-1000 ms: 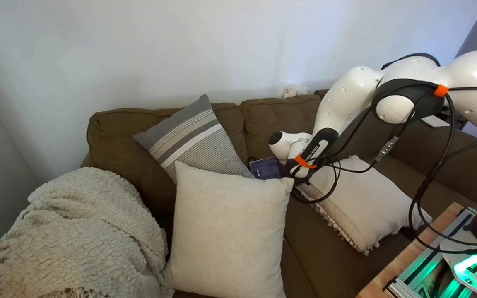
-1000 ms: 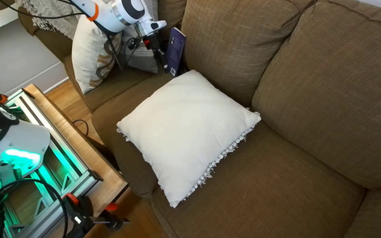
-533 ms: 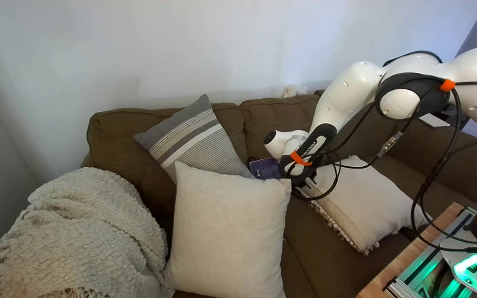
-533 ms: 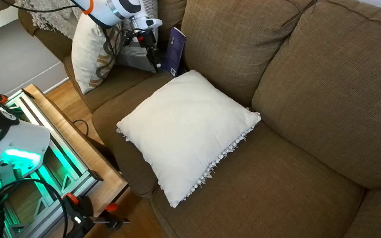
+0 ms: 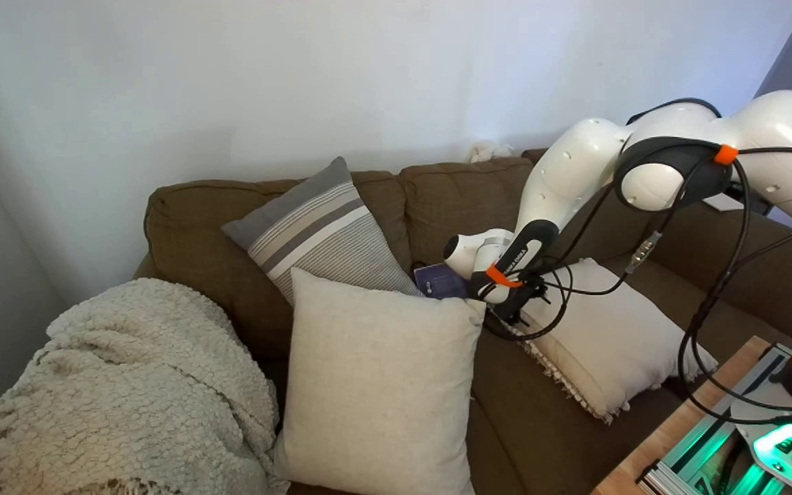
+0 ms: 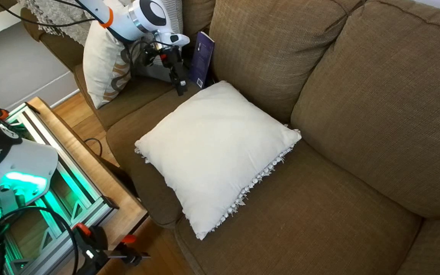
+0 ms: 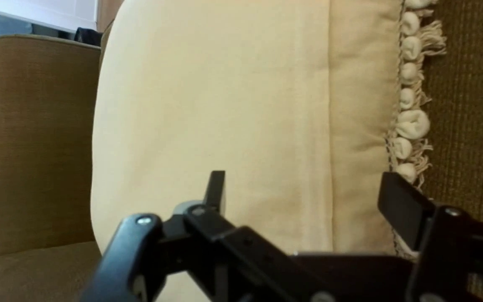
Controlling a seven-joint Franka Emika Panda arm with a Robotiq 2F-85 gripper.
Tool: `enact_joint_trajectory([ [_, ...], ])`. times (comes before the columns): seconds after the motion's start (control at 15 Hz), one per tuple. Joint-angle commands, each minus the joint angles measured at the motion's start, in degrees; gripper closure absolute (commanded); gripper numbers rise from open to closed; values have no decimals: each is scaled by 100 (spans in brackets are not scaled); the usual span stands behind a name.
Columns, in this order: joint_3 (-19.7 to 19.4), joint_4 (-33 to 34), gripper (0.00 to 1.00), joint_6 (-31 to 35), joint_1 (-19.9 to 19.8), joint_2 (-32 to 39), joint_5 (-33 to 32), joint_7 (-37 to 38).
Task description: Move the pillow on the right to the right side of the sofa.
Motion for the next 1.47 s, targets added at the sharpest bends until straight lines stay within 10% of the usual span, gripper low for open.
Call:
enact_joint_trajectory([
  [0.0, 15, 652, 0, 98, -135, 549, -350, -59],
  [1.0, -382, 807, 0, 1095, -69, 1280, -691, 1071],
  [1.4, -703, 184, 57, 1071, 270, 910, -825, 1901],
])
